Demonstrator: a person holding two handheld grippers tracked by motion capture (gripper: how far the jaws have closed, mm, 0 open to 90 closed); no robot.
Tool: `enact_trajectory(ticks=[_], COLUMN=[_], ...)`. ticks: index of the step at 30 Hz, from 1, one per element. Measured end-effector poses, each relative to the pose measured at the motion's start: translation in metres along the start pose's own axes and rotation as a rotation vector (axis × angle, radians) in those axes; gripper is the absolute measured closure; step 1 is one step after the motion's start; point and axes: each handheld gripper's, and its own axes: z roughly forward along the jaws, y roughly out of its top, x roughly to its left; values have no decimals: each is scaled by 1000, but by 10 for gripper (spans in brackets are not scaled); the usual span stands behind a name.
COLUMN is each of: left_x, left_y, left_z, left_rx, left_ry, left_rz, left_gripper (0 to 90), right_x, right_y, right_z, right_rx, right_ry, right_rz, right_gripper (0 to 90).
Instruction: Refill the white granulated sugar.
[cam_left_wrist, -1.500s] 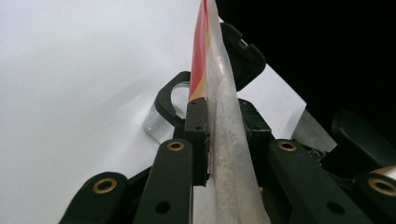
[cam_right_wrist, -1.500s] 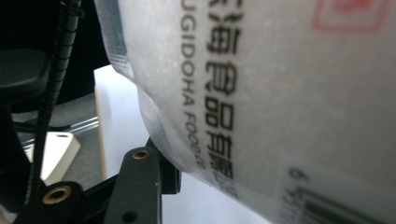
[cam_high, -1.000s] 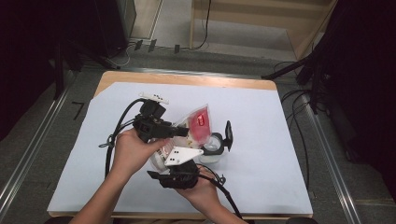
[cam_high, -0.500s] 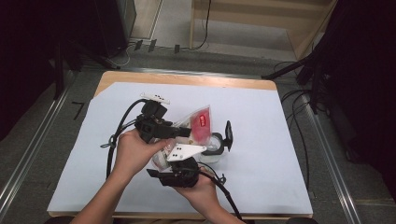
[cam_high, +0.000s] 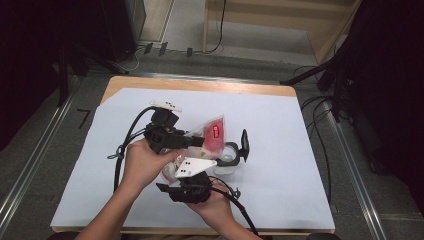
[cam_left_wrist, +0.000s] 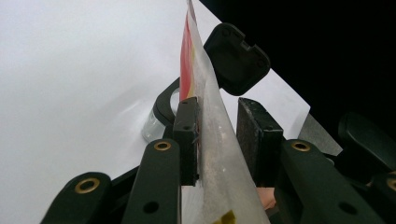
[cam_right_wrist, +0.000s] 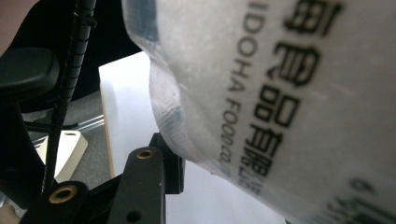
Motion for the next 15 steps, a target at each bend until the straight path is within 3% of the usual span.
enact_trajectory(ticks=[15], left_x=[-1], left_y=[-1], left_z=[1], left_rx=[3], left_ry=[-2], left_rz=[5], left_gripper=[700], right_x=[0], right_y=[-2], right_z=[1], right_rx=[-1], right_ry=[5], right_rz=[-1], right_gripper=[623])
